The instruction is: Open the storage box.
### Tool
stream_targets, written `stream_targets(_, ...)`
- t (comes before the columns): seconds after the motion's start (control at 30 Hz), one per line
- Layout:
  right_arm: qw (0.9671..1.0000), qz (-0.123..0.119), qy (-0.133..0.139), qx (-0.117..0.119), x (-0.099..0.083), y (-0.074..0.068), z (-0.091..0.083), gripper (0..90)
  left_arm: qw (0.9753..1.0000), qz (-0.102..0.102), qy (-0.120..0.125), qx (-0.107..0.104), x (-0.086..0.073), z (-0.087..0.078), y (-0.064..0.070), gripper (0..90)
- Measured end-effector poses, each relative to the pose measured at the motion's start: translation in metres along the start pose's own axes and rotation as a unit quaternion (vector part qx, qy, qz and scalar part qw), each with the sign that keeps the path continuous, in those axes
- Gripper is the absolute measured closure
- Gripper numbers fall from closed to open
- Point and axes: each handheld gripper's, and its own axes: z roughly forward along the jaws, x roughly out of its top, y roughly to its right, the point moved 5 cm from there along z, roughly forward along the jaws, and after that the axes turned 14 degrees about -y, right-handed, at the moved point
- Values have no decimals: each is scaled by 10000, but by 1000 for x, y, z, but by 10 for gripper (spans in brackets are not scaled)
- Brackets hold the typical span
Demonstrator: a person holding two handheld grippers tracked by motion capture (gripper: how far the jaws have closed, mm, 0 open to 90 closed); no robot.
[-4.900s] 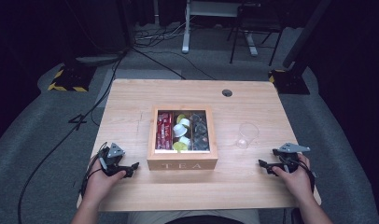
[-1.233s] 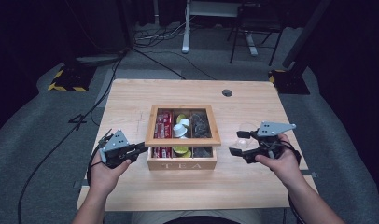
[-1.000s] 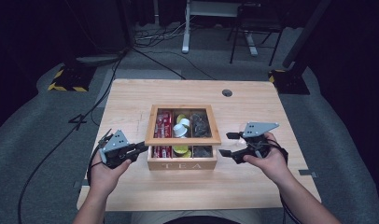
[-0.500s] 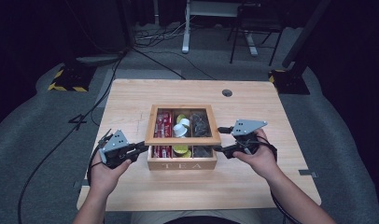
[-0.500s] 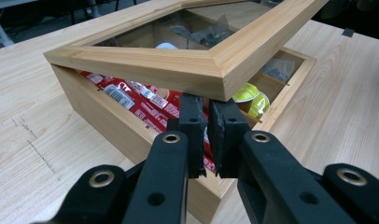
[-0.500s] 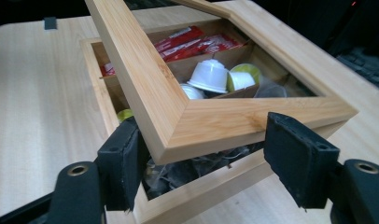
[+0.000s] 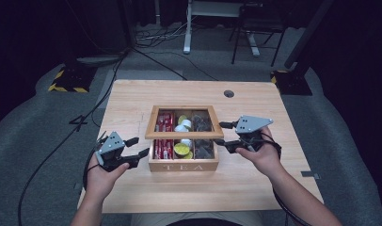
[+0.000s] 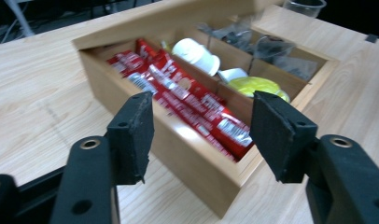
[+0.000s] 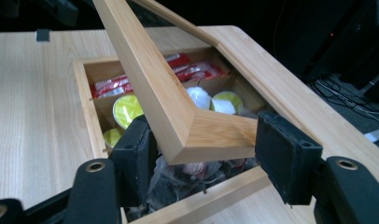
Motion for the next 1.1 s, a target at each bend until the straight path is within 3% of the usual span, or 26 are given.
stream_targets(0.27, 9998, -48, 188, -1, 21, 18, -8, 427, 9995, -95, -146, 269, -13, -8, -3, 379)
stream_targets(0.57, 9994, -64, 348, 11, 48, 47, -9, 501, 9988, -276, -120, 394, -25, -17, -6, 380)
stream_targets(0.8, 9988, -20, 478, -105, 64, 65, -10, 549, 9986, -344, -70, 405, -26, -20, -8, 385)
stream_targets(1.1, 9970, 238, 678, -286, 82, 94, -8, 577, 9987, -337, -50, 391, -23, -18, -11, 385)
